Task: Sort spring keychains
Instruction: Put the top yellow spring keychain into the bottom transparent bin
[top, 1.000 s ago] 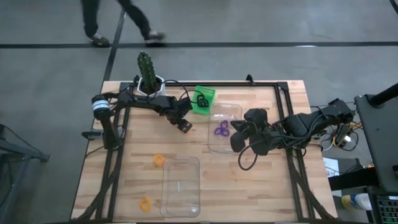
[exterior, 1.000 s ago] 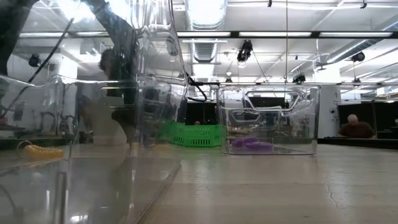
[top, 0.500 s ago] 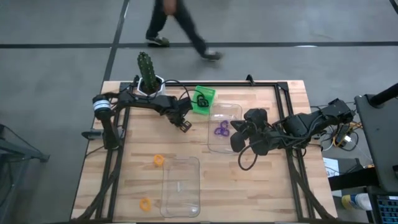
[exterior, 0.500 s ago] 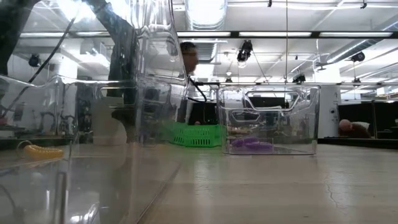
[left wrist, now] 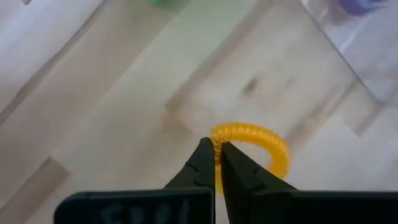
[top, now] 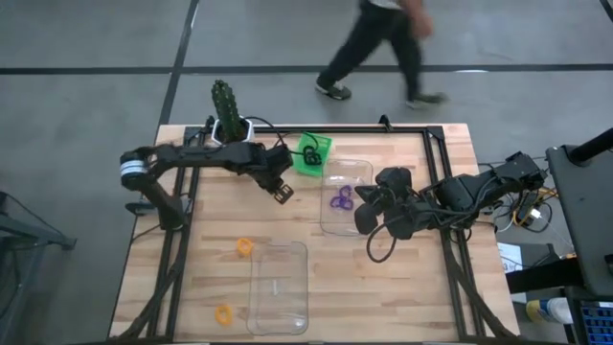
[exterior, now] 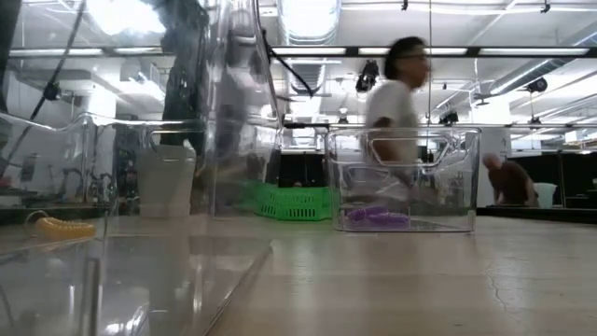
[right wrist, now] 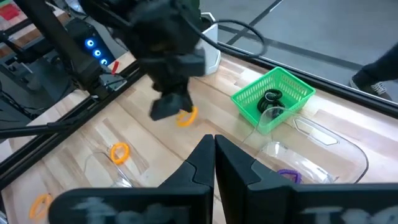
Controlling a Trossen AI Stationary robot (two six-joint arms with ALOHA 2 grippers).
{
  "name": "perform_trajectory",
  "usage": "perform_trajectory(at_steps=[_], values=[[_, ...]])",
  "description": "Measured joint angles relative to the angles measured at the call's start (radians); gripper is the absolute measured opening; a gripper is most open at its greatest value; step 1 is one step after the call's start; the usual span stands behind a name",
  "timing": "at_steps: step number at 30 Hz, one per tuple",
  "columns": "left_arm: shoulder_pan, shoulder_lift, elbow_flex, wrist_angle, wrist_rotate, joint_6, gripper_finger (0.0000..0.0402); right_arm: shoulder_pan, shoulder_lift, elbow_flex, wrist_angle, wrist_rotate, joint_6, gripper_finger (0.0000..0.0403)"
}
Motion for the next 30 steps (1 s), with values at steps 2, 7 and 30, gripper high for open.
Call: perform_trajectory(at_steps=[2, 7, 30], values=[[-0.027, -0.042, 0.000, -0.027, 0.000, -0.008, 0.0006, 0.000, 0.000, 0.000, 0.000, 0.000, 0.000, 0.0008], [-0.130, -0.159, -0.001, -0.076, 0.003, -0.079, 0.0005, 0.000, 0.000, 0.000, -0.001, 0.000, -0.001, 0.0008], [-0.715, -0.282, -0.002, -0.049, -0.190, -0.113, 0.0005, 0.000, 0.000, -0.030, 0.000, -0.002, 0.057, 0.0008]])
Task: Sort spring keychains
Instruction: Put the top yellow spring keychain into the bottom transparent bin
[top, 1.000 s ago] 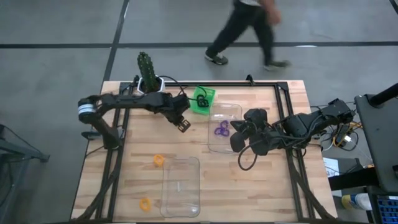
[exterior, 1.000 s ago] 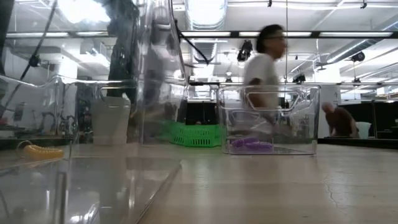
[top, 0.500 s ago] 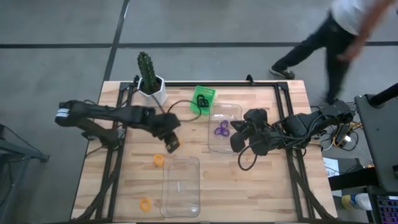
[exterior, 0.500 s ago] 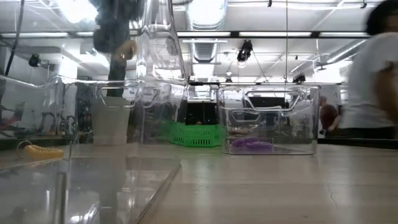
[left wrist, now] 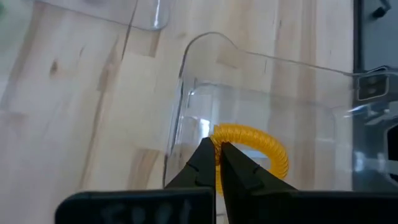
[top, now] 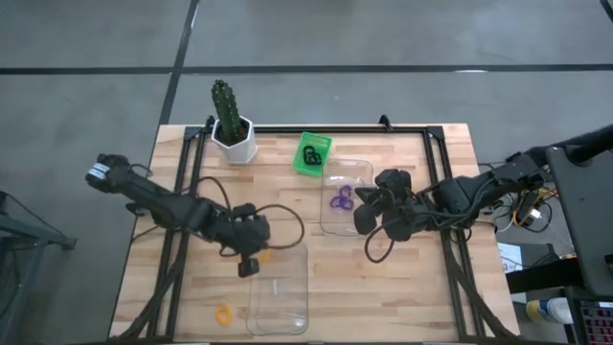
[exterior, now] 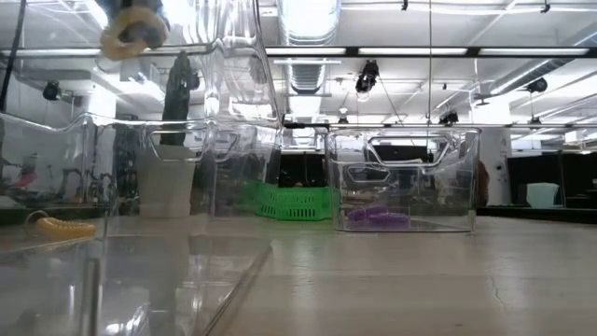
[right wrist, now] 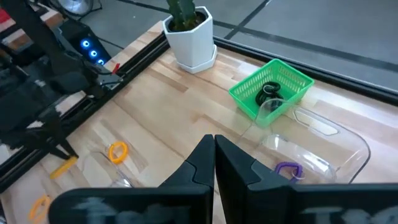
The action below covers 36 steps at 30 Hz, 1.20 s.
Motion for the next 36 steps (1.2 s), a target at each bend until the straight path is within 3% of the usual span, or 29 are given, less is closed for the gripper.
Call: perform_trajectory(at_steps=[6, 23, 31, 36], values=[[-0.034, 0.074, -0.002, 0.062, -0.038, 0.011, 0.0005, 0.000, 0.000, -0.040, 0.003, 0.000, 0.041, 0.0008], [-0.047, 0.372, -0.003, 0.091, 0.003, 0.114, 0.0005, 0.000, 0.000, -0.064, 0.029, 0.000, 0.048, 0.0008], [-0.045, 0.406, -0.002, 0.136, 0.039, 0.085, 0.0005, 0.000, 0.000, -0.064, 0.032, 0.000, 0.048, 0.0008], [-0.030, 0.396, -0.001, 0.191, 0.112, 0.065, 0.0005, 0.000, 0.000, -0.064, 0.037, 0.001, 0.045, 0.0008]])
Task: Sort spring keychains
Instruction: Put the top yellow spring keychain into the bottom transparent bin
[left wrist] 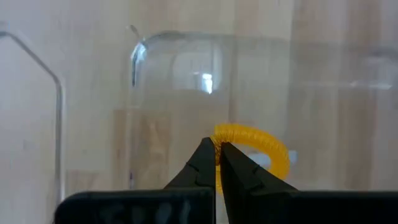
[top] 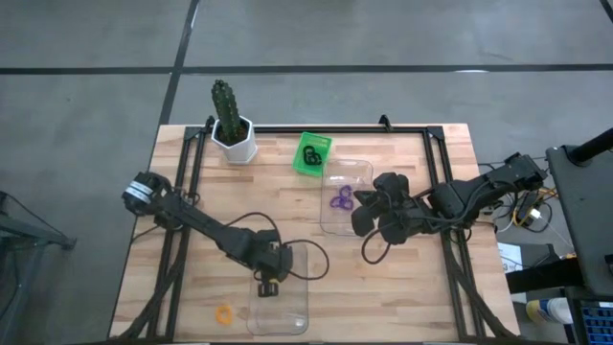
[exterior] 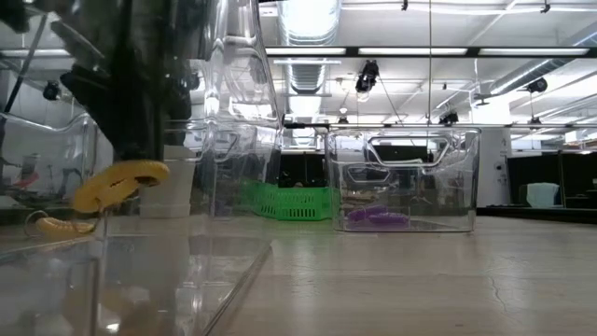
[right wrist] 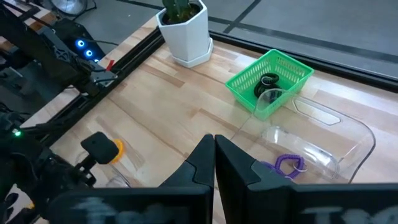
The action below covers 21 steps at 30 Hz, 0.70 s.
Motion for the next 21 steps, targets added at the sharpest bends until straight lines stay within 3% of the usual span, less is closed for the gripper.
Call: perform_trajectory(at_steps=[4, 13, 21], values=[[0.000, 0.000, 0.000, 0.035, 0.029, -0.002, 0.0024, 0.000, 0.000, 0.000, 0.006, 0.000, -0.001, 0.0009], [0.003, -0.025, 0.000, 0.034, 0.045, -0.013, 0.0118, 0.000, 0.000, 0.000, 0.018, -0.001, -0.001, 0.0008], [0.003, -0.168, 0.000, -0.032, 0.034, -0.069, 0.0130, 0.000, 0.000, 0.000, 0.019, -0.001, -0.002, 0.0008]])
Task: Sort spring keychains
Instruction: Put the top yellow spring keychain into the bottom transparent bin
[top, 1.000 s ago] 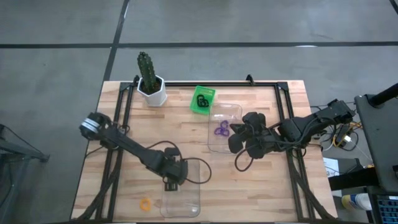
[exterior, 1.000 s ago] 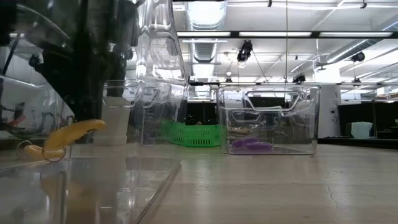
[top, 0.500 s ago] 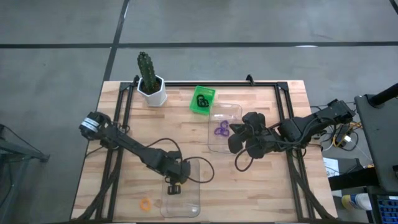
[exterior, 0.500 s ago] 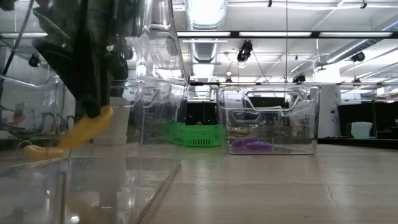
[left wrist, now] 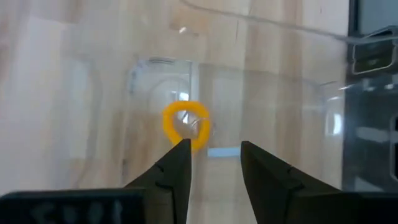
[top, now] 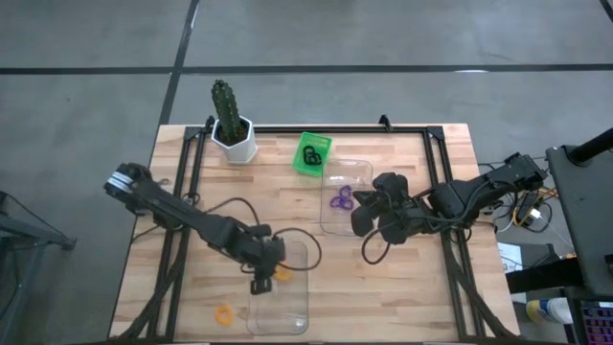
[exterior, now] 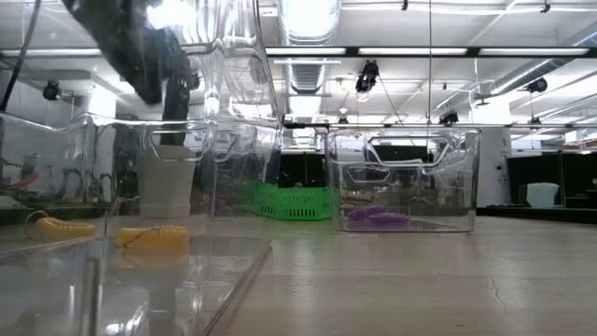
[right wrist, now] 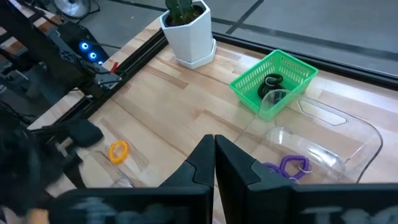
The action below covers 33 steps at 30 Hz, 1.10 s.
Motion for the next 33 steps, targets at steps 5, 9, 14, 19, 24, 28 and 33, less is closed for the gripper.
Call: perform_trajectory(at_steps=[5, 9, 14, 19, 24, 28, 33], values=[[0.000, -0.115, 0.000, -0.147, -0.075, -0.096, 0.0131, 0.000, 0.000, 0.000, 0.001, 0.000, -0.012, 0.0008], [-0.001, -0.209, 0.000, -0.311, -0.183, -0.165, 0.0131, 0.000, 0.000, 0.000, 0.005, 0.000, -0.013, 0.0008], [0.010, -0.293, -0.001, -0.462, -0.234, -0.313, 0.0131, 0.000, 0.000, 0.000, 0.025, 0.001, -0.043, 0.0008], [0.027, -0.341, -0.048, -0.504, -0.229, -0.379, 0.0131, 0.000, 0.000, 0.000, 0.027, 0.001, -0.047, 0.0008], [0.035, -0.379, -0.189, -0.494, -0.217, -0.397, 0.0131, 0.000, 0.000, 0.001, 0.039, 0.001, -0.048, 0.0008], [0.046, -0.392, -0.306, -0.402, -0.162, -0.408, 0.0131, 0.000, 0.000, 0.002, 0.040, 0.001, -0.051, 0.0008], [0.051, -0.387, -0.416, -0.319, -0.110, -0.445, 0.0131, 0.000, 0.000, 0.002, 0.043, 0.001, -0.050, 0.0008]])
